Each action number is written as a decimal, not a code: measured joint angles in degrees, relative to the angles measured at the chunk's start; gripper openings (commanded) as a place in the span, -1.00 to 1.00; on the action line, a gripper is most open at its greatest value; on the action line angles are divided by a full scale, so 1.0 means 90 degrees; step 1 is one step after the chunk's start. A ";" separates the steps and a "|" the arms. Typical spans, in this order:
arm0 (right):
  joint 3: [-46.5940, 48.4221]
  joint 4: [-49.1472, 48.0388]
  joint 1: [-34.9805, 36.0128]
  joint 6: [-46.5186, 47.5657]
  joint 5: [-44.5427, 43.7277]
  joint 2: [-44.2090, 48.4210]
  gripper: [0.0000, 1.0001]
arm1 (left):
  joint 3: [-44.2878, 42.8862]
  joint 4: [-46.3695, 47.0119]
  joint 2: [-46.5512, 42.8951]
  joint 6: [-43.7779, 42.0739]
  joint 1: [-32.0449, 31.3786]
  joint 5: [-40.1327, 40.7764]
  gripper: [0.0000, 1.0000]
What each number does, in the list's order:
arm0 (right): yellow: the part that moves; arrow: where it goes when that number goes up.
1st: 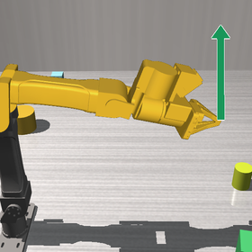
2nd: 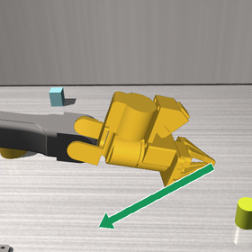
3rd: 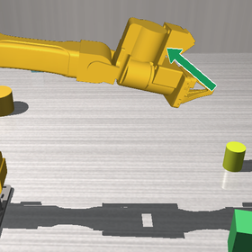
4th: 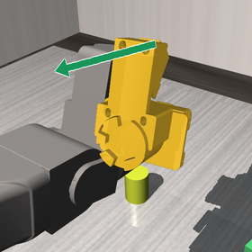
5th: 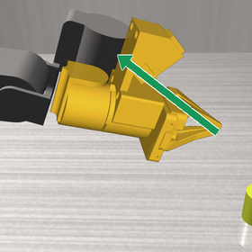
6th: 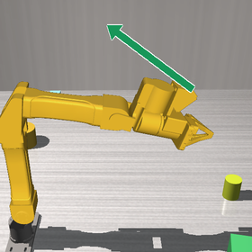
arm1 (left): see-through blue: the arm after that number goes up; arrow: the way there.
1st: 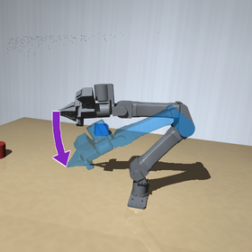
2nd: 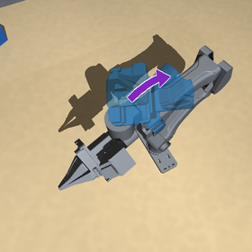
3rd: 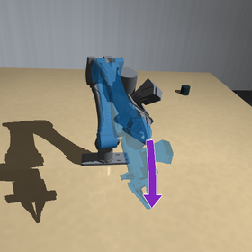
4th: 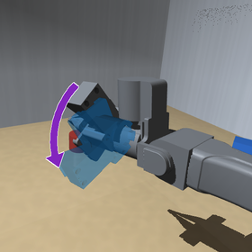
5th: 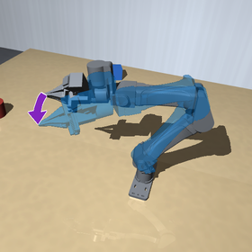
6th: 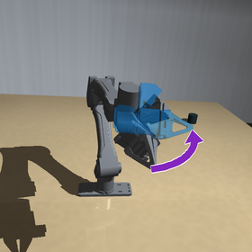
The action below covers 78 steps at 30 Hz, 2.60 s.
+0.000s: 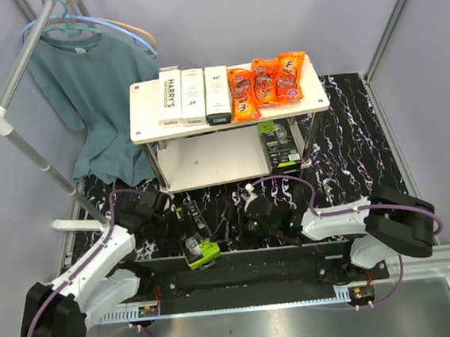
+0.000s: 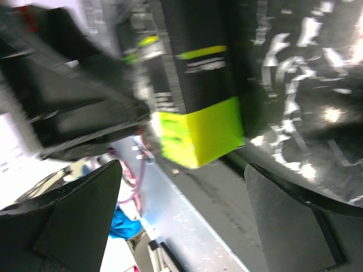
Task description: Place and organize the shaving razors onto the shelf
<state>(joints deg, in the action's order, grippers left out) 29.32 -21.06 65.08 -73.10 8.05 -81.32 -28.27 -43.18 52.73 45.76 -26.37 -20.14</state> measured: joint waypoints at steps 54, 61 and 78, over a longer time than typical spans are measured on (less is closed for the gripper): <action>-0.1190 0.0952 0.0600 -0.0296 -0.0833 0.1999 0.99 | -0.0444 0.1117 -0.0131 0.2640 -0.4082 0.2426 0.98; -0.1195 0.0160 0.0454 -0.0240 -0.0935 0.0748 0.99 | -0.0036 0.1095 -0.0537 0.2642 -0.3614 0.2239 0.98; -0.1894 -0.3869 0.0204 -0.0678 0.0046 -0.1438 0.04 | 0.0576 0.1882 -0.0651 0.2873 -0.3514 0.1902 0.98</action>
<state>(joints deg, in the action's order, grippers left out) 12.27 -55.88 66.92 -79.20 8.47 -94.26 -23.09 -26.24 46.87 71.61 -58.00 -3.03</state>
